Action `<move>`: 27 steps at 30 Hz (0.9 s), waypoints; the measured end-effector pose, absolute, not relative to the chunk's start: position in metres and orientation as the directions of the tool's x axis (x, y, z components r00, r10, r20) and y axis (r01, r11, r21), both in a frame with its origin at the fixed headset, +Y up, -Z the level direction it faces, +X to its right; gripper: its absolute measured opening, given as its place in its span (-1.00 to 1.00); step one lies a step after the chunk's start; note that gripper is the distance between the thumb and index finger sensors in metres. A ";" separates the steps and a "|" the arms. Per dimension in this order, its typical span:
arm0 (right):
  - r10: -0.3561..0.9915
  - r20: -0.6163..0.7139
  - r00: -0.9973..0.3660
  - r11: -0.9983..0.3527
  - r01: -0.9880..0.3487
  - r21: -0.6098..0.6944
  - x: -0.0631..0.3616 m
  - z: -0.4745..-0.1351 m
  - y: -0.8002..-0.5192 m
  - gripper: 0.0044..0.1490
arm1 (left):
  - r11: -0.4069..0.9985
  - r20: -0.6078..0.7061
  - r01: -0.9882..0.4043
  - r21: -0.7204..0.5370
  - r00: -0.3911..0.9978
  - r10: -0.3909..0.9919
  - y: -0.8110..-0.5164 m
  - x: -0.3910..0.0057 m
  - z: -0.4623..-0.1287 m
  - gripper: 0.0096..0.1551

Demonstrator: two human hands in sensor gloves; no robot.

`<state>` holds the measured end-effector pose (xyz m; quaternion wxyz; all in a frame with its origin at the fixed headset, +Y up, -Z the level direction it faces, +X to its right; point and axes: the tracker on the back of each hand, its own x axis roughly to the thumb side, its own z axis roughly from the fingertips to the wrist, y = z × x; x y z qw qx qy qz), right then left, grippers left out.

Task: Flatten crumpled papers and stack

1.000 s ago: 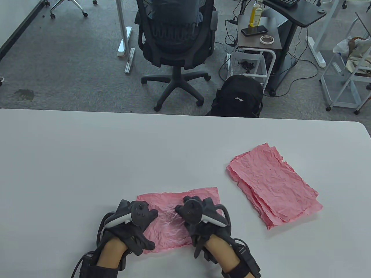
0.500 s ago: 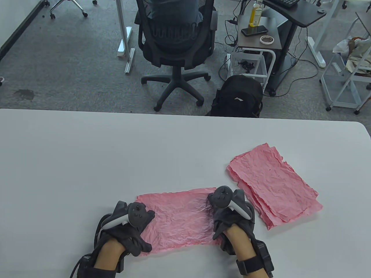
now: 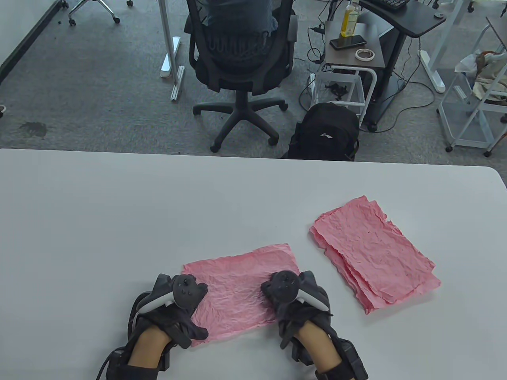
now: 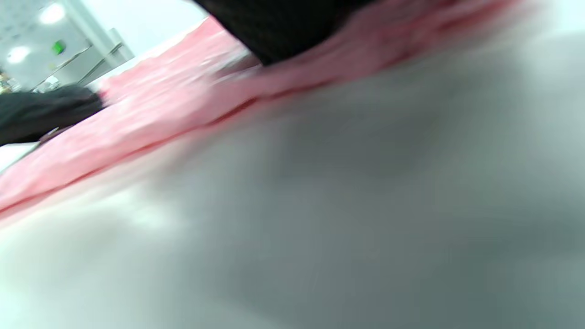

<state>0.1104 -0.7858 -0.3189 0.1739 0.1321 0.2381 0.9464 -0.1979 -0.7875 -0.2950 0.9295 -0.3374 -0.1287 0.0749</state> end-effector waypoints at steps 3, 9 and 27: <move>0.414 0.077 -0.907 -0.793 -0.318 0.520 0.132 -0.324 -0.786 -0.18 | 0.746 0.187 -0.049 -0.664 0.955 0.230 -0.788 -0.199 -0.295 0.41; 0.340 -0.014 -0.940 -0.805 -0.299 0.513 0.157 -0.323 -0.782 -0.13 | 0.747 0.184 -0.057 -0.663 0.954 0.236 -0.788 -0.201 -0.294 0.42; 0.391 0.163 -0.906 -0.821 -0.263 0.506 0.116 -0.314 -0.782 -0.17 | 0.749 0.210 -0.045 -0.661 0.947 0.242 -0.789 -0.193 -0.295 0.38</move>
